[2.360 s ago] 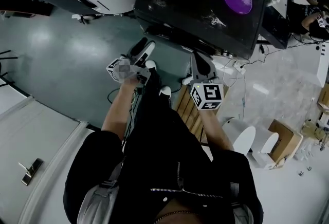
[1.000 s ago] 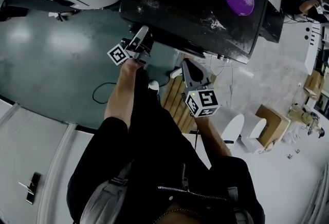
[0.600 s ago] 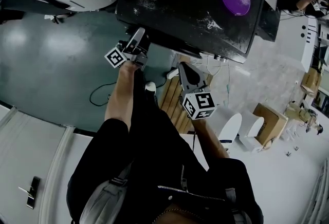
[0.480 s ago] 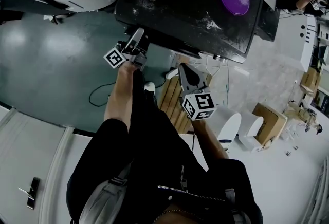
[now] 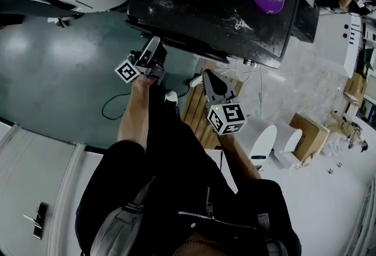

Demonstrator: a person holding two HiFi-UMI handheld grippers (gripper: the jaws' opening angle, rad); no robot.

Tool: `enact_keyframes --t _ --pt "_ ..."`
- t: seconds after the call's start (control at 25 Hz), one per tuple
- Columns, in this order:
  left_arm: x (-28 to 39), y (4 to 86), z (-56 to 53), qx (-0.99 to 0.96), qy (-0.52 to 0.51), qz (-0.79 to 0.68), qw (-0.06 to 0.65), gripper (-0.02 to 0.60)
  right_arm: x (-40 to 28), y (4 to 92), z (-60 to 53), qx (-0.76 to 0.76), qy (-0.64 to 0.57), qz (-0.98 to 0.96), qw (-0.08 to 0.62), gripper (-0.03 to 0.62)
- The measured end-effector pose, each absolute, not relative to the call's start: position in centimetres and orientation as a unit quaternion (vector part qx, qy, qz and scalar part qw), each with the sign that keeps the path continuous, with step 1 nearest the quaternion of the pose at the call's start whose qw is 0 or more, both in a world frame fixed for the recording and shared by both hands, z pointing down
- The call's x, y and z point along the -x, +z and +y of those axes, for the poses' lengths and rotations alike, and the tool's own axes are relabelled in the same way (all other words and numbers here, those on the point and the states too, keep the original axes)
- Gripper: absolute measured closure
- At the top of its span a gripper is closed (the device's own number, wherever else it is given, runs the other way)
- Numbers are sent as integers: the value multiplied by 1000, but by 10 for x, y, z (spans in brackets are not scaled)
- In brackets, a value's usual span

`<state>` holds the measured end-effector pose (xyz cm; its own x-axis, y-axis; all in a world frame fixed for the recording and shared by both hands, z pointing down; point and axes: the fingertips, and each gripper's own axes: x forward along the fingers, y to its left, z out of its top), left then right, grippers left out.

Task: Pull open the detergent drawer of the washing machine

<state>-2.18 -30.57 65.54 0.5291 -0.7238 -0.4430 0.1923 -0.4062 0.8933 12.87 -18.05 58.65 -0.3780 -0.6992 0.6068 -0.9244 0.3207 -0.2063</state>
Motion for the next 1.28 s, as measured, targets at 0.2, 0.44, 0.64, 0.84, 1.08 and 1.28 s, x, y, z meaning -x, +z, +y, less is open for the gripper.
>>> enact_keyframes --t 0.2,0.44,0.64,0.84,1.08,1.28 --pt "20 656 -305 -712 -442 -176 517 331 -124 587 -184 -515 272 -787 202 586" --pt "27 656 -288 -714 -435 -170 522 330 -119 584 -179 -511 271 -792 195 586" --pt "32 656 -270 -716 -434 -171 519 328 -117 583 -173 -505 268 -797 194 586" --pt "37 657 -257 -715 -433 -181 519 325 -114 582 -167 -496 265 -804 193 586" --pt "42 659 -237 -715 -433 -179 519 325 -111 577 -158 -489 258 -812 190 586" --pt "50 659 -217 -716 -434 -178 517 324 -112 578 -149 -481 255 -816 197 586"
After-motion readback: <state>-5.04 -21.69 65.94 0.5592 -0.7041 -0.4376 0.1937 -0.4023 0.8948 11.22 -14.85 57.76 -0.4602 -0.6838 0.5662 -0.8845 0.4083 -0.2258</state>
